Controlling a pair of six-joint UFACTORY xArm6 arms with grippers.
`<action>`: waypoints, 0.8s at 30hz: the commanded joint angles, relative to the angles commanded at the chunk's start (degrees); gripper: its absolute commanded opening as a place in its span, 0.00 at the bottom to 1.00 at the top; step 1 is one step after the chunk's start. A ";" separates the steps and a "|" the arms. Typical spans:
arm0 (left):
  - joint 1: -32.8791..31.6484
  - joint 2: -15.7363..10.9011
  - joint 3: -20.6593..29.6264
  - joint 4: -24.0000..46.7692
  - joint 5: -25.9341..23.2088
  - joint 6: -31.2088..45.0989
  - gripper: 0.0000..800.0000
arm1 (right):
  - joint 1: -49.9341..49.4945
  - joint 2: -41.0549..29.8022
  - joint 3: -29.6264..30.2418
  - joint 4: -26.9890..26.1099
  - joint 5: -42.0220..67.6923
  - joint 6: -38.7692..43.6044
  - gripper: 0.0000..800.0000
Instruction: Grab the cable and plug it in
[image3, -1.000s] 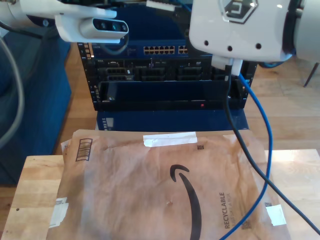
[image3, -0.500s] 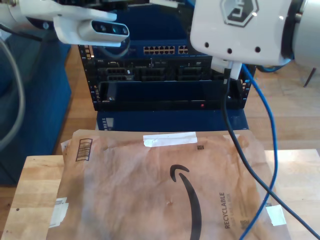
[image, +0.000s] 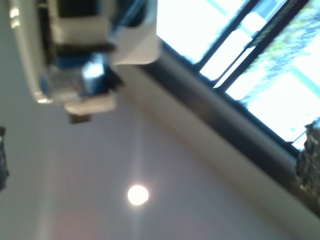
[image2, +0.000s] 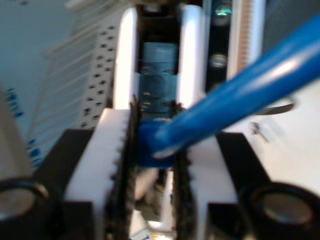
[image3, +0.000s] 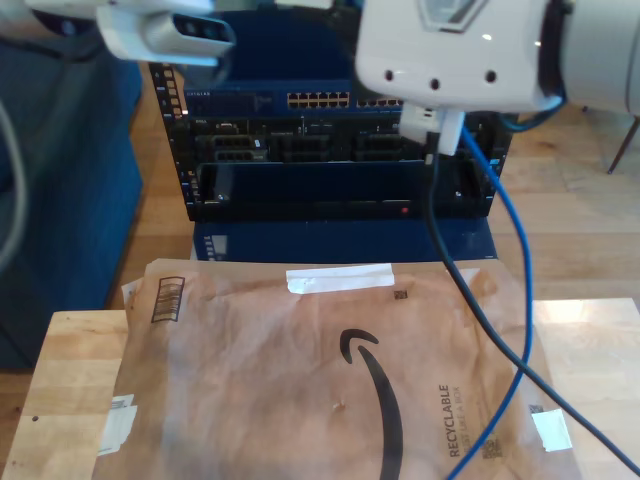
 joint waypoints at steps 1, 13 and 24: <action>0.26 0.00 -1.05 2.46 -0.79 0.09 0.99 | -1.41 1.05 -0.79 -0.09 1.58 0.97 0.00; 3.87 1.05 -10.02 39.91 -14.07 20.13 1.00 | -33.14 12.40 -10.02 -0.44 41.76 5.54 0.00; 6.95 -6.68 9.05 77.63 -17.41 33.67 1.00 | -44.13 14.95 -5.54 -12.04 50.11 5.19 0.00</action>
